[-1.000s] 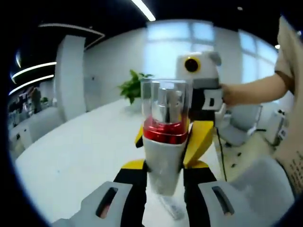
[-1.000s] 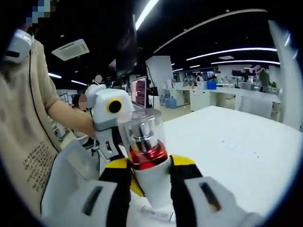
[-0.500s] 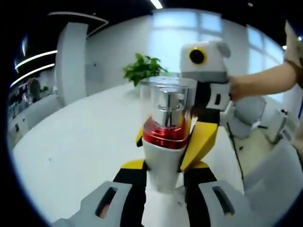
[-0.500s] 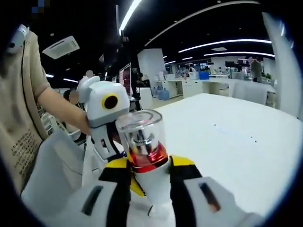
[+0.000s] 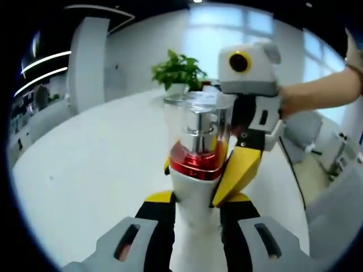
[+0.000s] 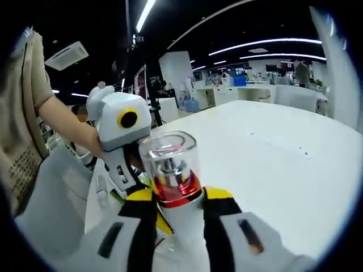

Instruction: Arrange the skincare products in the storage area until every visible bottle or jar stands upright without overlapping.

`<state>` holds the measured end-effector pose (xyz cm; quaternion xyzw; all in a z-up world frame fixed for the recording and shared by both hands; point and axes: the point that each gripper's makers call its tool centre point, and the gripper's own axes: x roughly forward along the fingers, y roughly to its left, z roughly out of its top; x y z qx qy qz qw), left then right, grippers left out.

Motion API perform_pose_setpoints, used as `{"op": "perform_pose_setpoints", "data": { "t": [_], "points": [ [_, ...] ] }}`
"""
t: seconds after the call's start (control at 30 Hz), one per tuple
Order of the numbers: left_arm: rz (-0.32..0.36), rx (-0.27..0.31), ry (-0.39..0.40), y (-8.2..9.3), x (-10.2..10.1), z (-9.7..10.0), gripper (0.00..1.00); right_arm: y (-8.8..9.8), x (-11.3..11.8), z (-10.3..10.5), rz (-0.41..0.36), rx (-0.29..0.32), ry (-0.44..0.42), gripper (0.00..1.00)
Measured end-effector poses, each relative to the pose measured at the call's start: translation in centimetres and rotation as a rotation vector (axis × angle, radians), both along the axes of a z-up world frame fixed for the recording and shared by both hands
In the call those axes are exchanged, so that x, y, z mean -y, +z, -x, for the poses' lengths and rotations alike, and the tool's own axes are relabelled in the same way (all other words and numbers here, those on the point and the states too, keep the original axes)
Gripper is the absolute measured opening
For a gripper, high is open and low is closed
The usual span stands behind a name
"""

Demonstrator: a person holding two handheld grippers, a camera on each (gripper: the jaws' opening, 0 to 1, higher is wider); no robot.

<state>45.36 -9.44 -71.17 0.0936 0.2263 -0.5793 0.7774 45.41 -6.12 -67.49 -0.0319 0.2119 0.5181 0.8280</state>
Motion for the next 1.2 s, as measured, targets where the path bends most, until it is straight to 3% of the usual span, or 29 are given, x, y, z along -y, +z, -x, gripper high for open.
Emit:
{"op": "perform_pose_setpoints", "data": {
  "t": [0.3, 0.5, 0.67, 0.93, 0.97, 1.1, 1.2],
  "points": [
    [0.015, -0.003, 0.024, -0.2, 0.0, 0.1, 0.27, 0.0, 0.2, 0.4, 0.005, 0.030, 0.037, 0.30],
    [0.001, 0.032, 0.041, -0.2, 0.3, 0.6, 0.27, -0.4, 0.8, 0.5, -0.025, 0.049, 0.079, 0.30],
    [-0.008, 0.060, 0.046, -0.3, 0.3, 1.0, 0.27, -0.6, 0.8, 0.7, -0.003, 0.051, 0.113, 0.31],
    [-0.022, 0.071, 0.056, -0.3, 0.4, 1.1, 0.27, -0.8, 0.8, 0.6, -0.001, 0.020, 0.079, 0.33],
    [-0.027, 0.073, 0.059, -0.3, 0.4, 1.1, 0.27, -1.0, 1.0, 0.6, -0.003, -0.005, 0.063, 0.35],
    [-0.039, 0.066, 0.070, -0.3, 0.1, 1.3, 0.38, -1.0, 1.6, 0.0, 0.001, -0.015, -0.002, 0.42],
    [-0.036, 0.068, 0.070, 0.2, 0.0, 1.5, 0.37, -0.5, 1.9, 0.2, 0.002, -0.016, -0.020, 0.45]
  ]
}}
